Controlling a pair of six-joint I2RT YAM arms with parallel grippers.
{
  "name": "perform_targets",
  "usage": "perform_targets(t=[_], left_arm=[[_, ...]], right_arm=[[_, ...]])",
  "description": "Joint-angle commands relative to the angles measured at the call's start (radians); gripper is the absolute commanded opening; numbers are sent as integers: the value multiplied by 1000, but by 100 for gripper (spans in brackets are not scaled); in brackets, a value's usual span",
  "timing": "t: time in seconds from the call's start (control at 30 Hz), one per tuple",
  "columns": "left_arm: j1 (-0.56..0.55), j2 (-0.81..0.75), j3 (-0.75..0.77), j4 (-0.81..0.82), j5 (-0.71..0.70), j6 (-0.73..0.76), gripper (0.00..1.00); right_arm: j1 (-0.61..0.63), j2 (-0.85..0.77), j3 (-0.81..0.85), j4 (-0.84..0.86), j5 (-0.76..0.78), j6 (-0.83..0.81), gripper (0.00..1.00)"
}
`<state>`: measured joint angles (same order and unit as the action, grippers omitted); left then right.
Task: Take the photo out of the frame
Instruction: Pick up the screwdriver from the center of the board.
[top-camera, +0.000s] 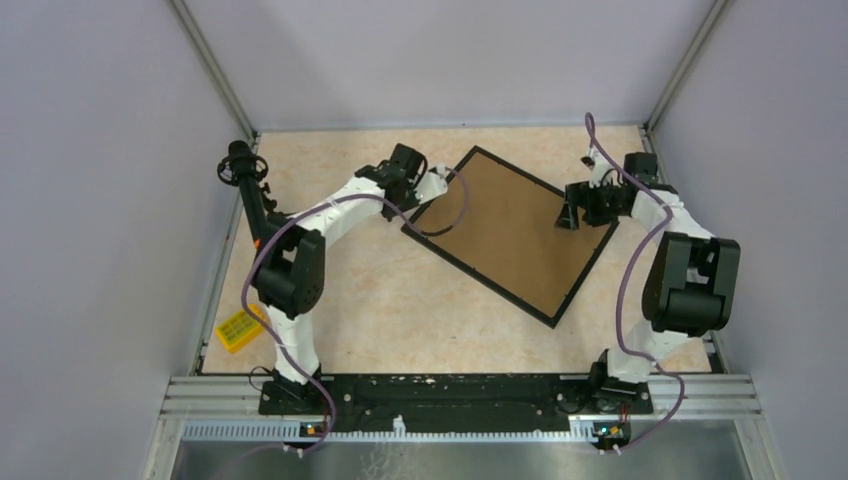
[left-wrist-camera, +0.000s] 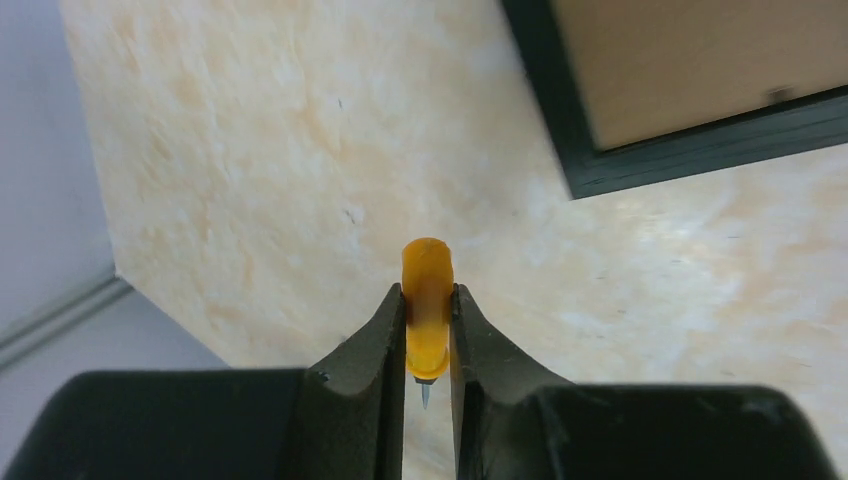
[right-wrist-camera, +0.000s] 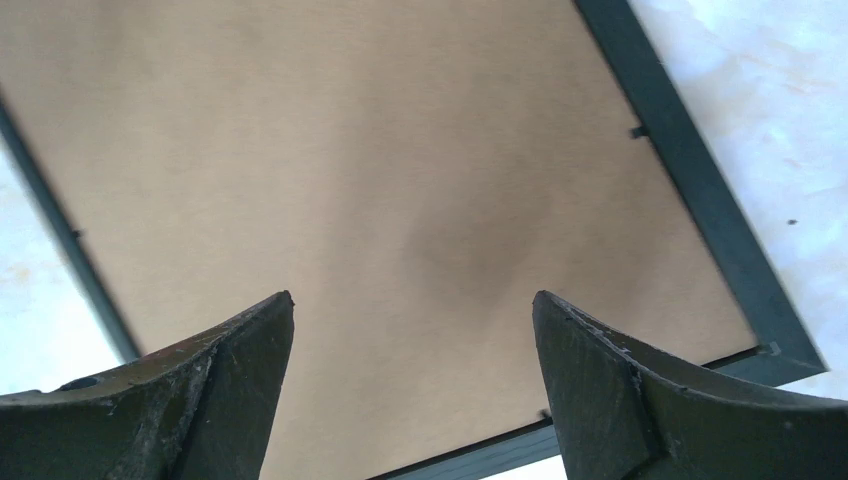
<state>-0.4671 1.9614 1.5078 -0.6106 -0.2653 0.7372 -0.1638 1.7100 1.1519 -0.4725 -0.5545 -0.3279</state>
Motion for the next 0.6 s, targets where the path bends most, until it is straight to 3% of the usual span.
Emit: perform_targets(t=[0.0, 0.17, 0.3, 0.57], left_arm=[[-65, -182, 76, -72, 193, -82, 0], [-139, -291, 135, -118, 462, -171, 0], [-161, -354, 152, -60, 613, -329, 0], [-146, -460, 147, 189, 801, -673, 0]], right_arm=[[46, -146, 31, -80, -159, 46, 88], [144, -260, 4, -38, -327, 208, 89], [242, -338, -50, 153, -440, 417, 90], [391, -413, -167, 561, -452, 686, 93]])
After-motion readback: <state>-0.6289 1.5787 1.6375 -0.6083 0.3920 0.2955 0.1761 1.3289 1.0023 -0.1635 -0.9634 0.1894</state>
